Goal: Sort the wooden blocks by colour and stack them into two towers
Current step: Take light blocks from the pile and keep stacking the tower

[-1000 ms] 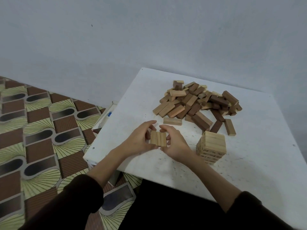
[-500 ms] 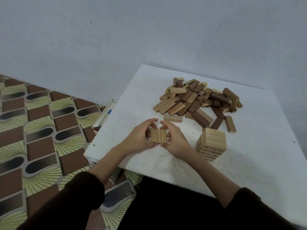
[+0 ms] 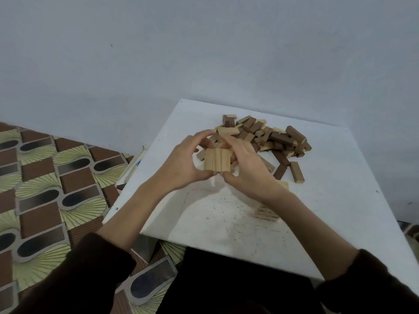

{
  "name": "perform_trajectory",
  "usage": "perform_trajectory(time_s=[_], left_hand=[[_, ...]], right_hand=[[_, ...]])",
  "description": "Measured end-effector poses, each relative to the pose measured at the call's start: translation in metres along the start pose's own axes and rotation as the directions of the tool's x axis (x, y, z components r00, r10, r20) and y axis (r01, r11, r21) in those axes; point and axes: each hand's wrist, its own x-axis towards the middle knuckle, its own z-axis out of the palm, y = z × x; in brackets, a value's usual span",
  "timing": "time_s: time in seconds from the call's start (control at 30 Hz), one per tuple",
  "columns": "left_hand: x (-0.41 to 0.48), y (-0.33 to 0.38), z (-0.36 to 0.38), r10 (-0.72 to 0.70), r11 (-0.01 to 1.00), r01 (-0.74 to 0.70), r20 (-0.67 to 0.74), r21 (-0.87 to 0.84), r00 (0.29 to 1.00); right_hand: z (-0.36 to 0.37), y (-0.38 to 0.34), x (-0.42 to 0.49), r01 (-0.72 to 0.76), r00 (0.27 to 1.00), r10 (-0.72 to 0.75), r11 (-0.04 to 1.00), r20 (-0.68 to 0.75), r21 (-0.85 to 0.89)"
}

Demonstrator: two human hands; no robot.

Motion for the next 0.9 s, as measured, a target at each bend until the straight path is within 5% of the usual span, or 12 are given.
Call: perform_trajectory(time_s=[0.43, 0.9], left_hand=[[0.022, 0.054, 0.081, 0.083, 0.995, -0.07, 0.238, -0.064, 0.968], [0.019, 0.052, 0.095, 0.032, 0.999, -0.025, 0.327, -0.025, 0.944]], right_hand=[[-0.063, 0.056, -0.073, -0.183, 0.981, 0.18, 0.982, -0.076, -0.038], [-0.056, 0.077, -0.089, -0.128, 0.991, 0.125, 0.991, -0.051, -0.047]])
